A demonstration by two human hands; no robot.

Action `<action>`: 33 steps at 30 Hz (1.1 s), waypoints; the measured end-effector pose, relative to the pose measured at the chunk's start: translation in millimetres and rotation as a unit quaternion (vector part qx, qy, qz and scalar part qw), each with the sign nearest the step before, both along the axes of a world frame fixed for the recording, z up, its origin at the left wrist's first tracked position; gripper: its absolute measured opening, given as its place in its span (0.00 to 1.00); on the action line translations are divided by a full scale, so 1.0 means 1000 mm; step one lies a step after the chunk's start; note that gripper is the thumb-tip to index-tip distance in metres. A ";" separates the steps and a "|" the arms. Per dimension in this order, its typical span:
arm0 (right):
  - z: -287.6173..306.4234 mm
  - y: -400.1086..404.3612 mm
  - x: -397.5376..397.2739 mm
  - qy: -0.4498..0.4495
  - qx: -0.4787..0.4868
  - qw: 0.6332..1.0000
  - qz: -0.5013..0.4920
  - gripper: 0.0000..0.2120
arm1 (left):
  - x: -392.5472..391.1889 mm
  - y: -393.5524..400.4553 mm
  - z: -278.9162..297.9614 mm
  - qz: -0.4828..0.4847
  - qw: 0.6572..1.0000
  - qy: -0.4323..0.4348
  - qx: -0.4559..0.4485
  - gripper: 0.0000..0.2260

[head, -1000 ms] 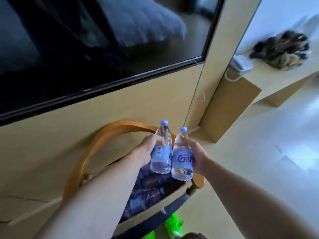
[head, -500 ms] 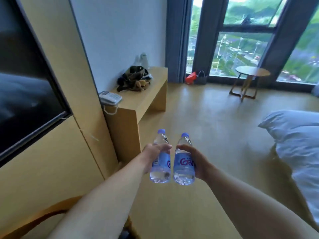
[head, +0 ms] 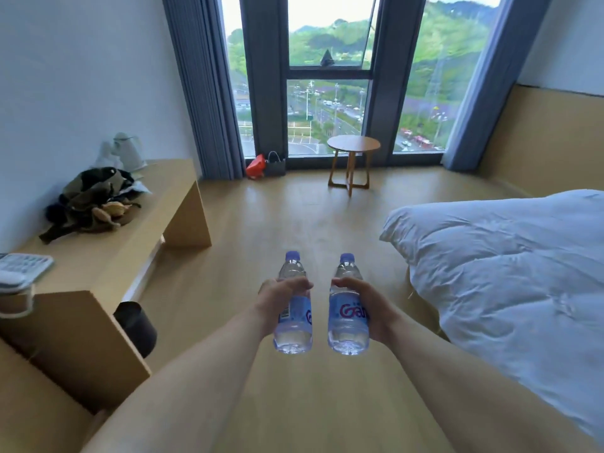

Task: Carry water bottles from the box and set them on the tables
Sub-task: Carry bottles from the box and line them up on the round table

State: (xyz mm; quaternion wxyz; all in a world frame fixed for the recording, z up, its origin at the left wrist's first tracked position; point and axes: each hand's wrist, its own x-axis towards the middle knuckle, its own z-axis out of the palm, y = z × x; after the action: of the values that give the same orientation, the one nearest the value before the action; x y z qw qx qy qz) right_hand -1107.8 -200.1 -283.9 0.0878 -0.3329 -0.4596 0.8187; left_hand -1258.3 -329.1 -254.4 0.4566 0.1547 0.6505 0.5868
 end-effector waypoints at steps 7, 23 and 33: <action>-0.018 0.102 -0.019 -0.009 -0.008 0.999 -0.052 0.15 | -0.034 0.121 -0.013 -0.056 0.998 -0.002 -0.007 0.07; -0.011 0.383 -0.201 -0.002 0.005 0.992 -0.123 0.23 | -0.223 0.432 -0.016 -0.141 0.990 -0.001 -0.005 0.09; -0.028 0.557 -0.304 0.085 -0.068 0.983 -0.145 0.15 | -0.326 0.600 -0.032 -0.117 0.993 -0.018 0.002 0.09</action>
State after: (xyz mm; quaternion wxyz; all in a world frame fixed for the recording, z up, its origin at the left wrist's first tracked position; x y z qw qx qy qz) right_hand -1411.7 356.7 -311.8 0.2212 -0.3304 -0.3403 0.8522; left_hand -1584.6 270.7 -286.6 0.5338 0.2203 0.6182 0.5333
